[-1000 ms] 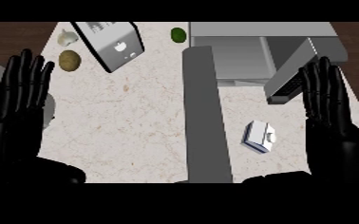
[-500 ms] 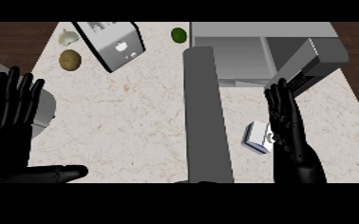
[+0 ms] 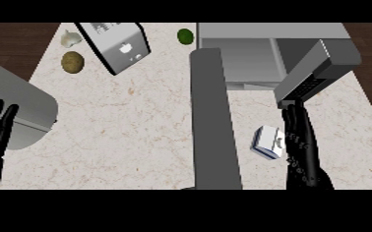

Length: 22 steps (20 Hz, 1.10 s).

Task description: Pick up the milk, place it into the microwave and close the microwave

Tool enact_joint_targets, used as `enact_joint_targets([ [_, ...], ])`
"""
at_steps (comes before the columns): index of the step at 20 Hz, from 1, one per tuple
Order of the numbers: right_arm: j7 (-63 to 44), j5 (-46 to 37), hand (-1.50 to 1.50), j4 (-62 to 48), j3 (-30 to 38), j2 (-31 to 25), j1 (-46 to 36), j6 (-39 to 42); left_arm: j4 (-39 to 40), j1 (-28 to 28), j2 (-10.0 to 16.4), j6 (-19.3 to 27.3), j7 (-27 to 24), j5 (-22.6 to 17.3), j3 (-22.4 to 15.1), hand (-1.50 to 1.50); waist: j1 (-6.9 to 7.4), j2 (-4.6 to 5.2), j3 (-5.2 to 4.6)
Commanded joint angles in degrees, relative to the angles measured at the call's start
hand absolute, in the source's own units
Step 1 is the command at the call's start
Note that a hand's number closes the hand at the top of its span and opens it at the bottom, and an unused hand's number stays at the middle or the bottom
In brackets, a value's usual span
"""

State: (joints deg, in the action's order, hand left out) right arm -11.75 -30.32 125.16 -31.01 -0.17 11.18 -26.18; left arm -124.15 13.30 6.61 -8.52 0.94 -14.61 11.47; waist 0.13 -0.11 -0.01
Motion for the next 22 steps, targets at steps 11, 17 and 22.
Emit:
enact_joint_targets([
  [11, 18.1, 13.0, -1.50, -17.8, 8.1, 0.0, 2.9, -4.3, -5.3, 8.3, -1.7, -6.6, -0.7, -4.8, 4.9, -1.50, 0.16, 0.06, 0.04],
  [17, 22.6, 19.5, -1.50, -24.4, 15.5, -1.1, 2.4, -3.1, -4.9, 9.5, 1.2, -10.1, 0.4, -11.8, 11.3, -1.50, 0.31, 0.07, 0.04],
  [22, 28.8, 26.0, -1.50, -27.2, 21.1, -3.6, 4.5, 0.1, -5.8, 10.9, -1.4, -11.7, -1.0, -9.9, 10.8, -1.50, 0.06, 0.05, 0.04],
])
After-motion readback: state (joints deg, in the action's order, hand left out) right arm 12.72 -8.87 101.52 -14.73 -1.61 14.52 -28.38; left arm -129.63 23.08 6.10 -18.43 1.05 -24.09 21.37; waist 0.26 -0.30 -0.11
